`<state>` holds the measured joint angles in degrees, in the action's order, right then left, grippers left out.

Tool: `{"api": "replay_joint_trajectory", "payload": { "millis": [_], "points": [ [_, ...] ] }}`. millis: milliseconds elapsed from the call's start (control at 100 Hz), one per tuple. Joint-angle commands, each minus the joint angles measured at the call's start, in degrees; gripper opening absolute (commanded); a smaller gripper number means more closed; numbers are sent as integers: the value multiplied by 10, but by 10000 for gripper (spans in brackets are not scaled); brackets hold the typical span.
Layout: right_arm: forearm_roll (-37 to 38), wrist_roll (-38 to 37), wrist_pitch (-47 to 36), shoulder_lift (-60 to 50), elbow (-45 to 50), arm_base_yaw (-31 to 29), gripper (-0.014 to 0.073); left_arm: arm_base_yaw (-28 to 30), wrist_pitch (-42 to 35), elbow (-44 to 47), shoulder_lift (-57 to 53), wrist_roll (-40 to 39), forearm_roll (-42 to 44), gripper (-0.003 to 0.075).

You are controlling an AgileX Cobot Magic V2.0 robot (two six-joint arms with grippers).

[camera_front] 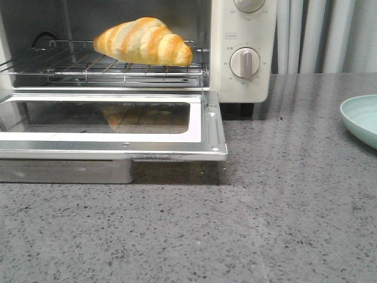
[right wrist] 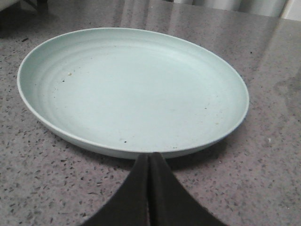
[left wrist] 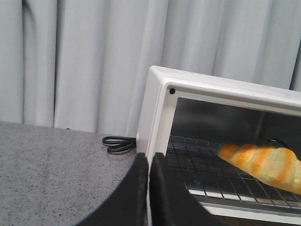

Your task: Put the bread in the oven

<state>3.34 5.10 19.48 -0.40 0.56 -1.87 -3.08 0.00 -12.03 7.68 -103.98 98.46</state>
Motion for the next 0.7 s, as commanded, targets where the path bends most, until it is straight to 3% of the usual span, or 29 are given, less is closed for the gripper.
{"api": "replay_joint_trajectory", "payload": {
  "millis": [0, 490, 600, 690],
  "points": [
    [-6, 7, -17, -13, 7, -3, -76, 0, 5, -16, 8, 0, -7, -21],
    [-6, 7, -17, -13, 7, -3, -76, 0, 61, -10, 8, 18, -17, -21],
    [-6, 7, -17, -13, 7, -3, -76, 0, 70, -4, 8, 115, -153, -21],
    [-6, 7, -17, -13, 7, -3, -76, 0, 75, -4, 9, 293, -325, -21]
  ]
}}
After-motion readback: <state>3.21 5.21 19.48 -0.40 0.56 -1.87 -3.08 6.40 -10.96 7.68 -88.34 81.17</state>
